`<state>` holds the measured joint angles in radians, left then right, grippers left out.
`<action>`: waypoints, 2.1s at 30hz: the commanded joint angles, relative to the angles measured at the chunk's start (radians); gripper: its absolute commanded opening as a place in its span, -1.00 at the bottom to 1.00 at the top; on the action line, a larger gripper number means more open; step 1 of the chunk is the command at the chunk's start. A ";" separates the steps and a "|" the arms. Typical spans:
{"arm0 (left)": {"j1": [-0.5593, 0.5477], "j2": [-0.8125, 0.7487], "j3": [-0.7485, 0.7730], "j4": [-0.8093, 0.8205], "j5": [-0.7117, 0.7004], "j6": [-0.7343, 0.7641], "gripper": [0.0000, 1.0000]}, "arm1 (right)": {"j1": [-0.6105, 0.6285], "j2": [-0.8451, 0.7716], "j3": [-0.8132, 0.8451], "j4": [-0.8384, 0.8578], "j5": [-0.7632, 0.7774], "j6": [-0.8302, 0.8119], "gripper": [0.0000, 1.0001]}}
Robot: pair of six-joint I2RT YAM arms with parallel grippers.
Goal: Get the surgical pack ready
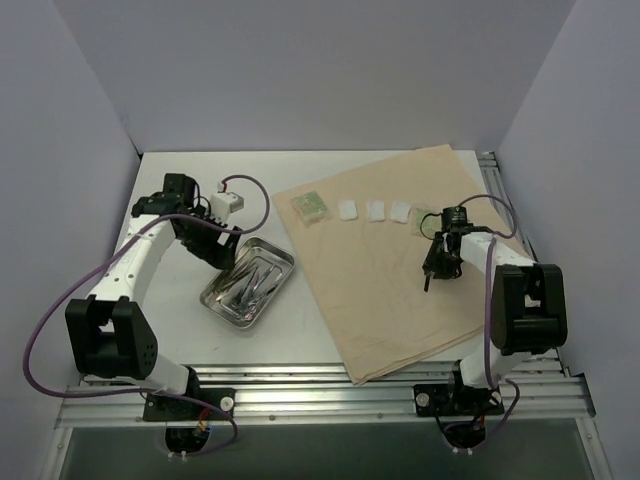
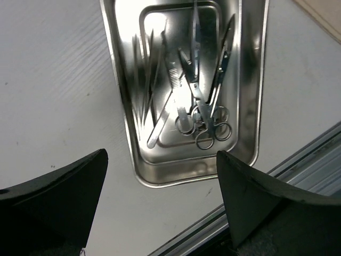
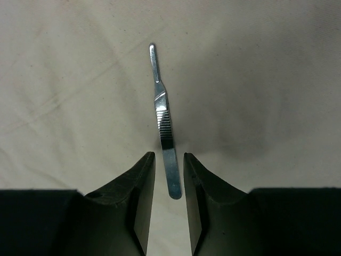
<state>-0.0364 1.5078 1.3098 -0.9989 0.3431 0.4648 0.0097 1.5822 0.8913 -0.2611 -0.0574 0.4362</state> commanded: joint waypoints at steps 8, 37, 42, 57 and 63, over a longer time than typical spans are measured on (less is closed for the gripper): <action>-0.135 0.006 0.003 -0.009 0.045 0.012 0.86 | 0.003 0.100 0.014 0.031 0.021 -0.031 -0.49; -0.135 0.020 0.014 0.026 -0.078 -0.028 0.87 | 0.090 -0.212 0.051 -0.052 0.114 0.033 -1.00; -0.134 0.011 0.006 0.039 -0.111 -0.029 0.87 | 0.241 -0.257 0.092 0.018 0.102 0.156 -1.00; 0.067 0.025 0.052 0.091 -0.161 -0.124 0.88 | 0.970 0.315 0.438 0.707 0.265 0.653 -1.00; 0.070 0.000 0.014 0.100 -0.191 -0.107 0.89 | 1.009 0.461 0.520 0.712 0.281 0.732 -1.00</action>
<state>0.0315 1.5501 1.3239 -0.9291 0.1673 0.3492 1.0103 2.0338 1.3579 0.3935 0.1658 1.0832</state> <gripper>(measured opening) 0.942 0.004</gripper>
